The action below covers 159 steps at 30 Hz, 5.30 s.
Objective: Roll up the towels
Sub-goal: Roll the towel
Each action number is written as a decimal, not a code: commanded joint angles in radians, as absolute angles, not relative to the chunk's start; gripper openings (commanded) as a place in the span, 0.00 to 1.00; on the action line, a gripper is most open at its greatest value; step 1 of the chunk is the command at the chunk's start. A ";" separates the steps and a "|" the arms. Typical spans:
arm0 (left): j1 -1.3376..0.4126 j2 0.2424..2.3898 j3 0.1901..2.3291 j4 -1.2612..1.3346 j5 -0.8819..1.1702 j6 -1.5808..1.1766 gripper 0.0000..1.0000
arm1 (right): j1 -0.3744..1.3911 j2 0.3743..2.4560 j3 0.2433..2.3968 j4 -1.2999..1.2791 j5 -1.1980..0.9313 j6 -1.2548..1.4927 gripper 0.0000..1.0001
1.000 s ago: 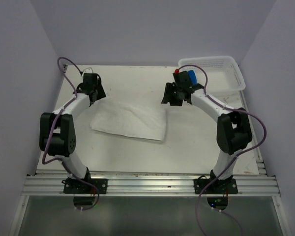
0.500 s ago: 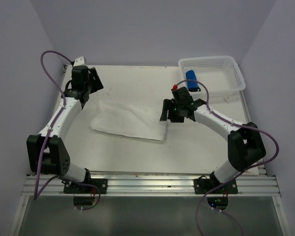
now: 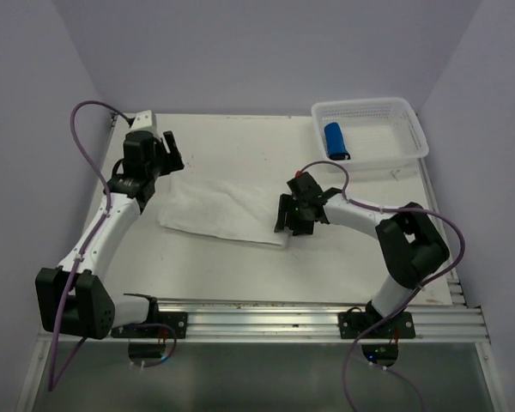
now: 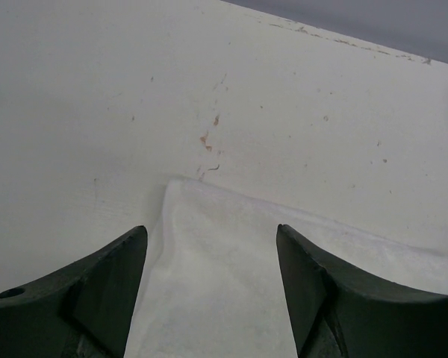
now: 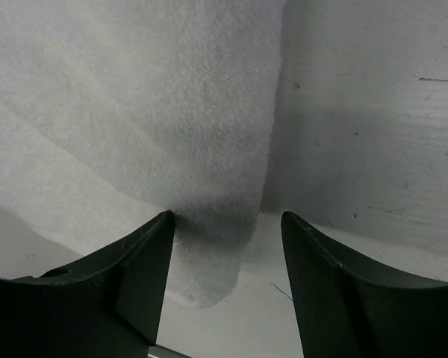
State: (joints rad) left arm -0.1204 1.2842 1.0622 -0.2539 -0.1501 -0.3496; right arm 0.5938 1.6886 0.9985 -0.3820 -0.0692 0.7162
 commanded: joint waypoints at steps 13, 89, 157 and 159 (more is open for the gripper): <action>-0.149 1.213 1.017 -0.181 -0.132 -0.322 0.77 | 0.609 1.674 0.939 -0.422 0.033 0.749 0.20; -1.012 1.256 0.738 0.152 -0.187 -0.716 0.63 | 0.563 1.479 0.893 -0.666 0.064 0.681 0.29; -1.243 1.799 0.888 0.348 -0.469 -0.864 0.47 | 0.508 1.532 0.934 -0.624 -0.176 0.735 0.43; -1.230 1.802 0.887 0.356 -0.465 -0.873 0.37 | 0.508 1.532 0.931 -0.621 -0.179 0.735 0.43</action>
State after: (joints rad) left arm -1.2480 1.8137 0.8898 0.2821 -0.4538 -0.8330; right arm 0.5095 1.5639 0.9382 -0.6502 -0.1474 0.7261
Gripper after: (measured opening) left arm 0.392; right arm 0.433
